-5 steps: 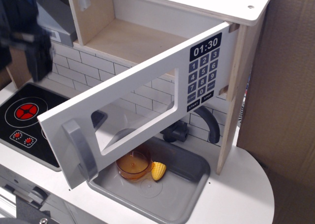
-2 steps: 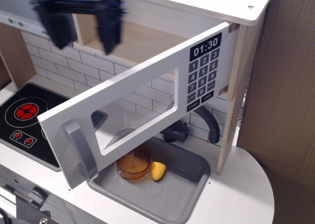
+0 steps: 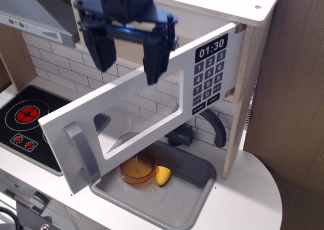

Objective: Close microwave

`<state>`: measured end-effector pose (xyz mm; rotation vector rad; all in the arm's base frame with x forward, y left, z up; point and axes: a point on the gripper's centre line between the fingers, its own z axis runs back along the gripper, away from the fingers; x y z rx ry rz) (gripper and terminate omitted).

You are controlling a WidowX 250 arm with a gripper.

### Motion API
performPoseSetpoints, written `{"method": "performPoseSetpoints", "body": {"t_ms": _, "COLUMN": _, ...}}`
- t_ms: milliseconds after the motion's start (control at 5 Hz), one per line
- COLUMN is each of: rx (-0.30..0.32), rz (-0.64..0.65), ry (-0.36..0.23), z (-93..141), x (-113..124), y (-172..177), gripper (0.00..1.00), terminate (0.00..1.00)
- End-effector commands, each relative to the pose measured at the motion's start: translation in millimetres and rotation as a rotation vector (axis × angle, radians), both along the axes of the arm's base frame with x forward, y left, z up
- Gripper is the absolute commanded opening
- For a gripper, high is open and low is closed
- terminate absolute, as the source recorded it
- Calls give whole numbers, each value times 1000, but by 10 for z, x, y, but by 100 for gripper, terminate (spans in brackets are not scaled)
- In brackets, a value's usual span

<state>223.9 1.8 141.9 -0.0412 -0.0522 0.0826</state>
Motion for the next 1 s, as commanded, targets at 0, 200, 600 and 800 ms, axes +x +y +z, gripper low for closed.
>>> {"method": "performPoseSetpoints", "body": {"t_ms": 0, "rx": 124, "rz": -64, "ry": -12, "z": 25, "x": 148, "y": 245, "gripper": 100, "terminate": 0}}
{"method": "performPoseSetpoints", "body": {"t_ms": 200, "rx": 202, "rz": -71, "ry": -7, "z": -17, "x": 207, "y": 498, "gripper": 100, "terminate": 0}}
{"method": "performPoseSetpoints", "body": {"t_ms": 600, "rx": 194, "rz": -100, "ry": -29, "z": -91, "x": 343, "y": 902, "gripper": 100, "terminate": 0}}
{"method": "performPoseSetpoints", "body": {"t_ms": 800, "rx": 222, "rz": -108, "ry": -11, "z": -10, "x": 379, "y": 1059, "gripper": 100, "terminate": 0}}
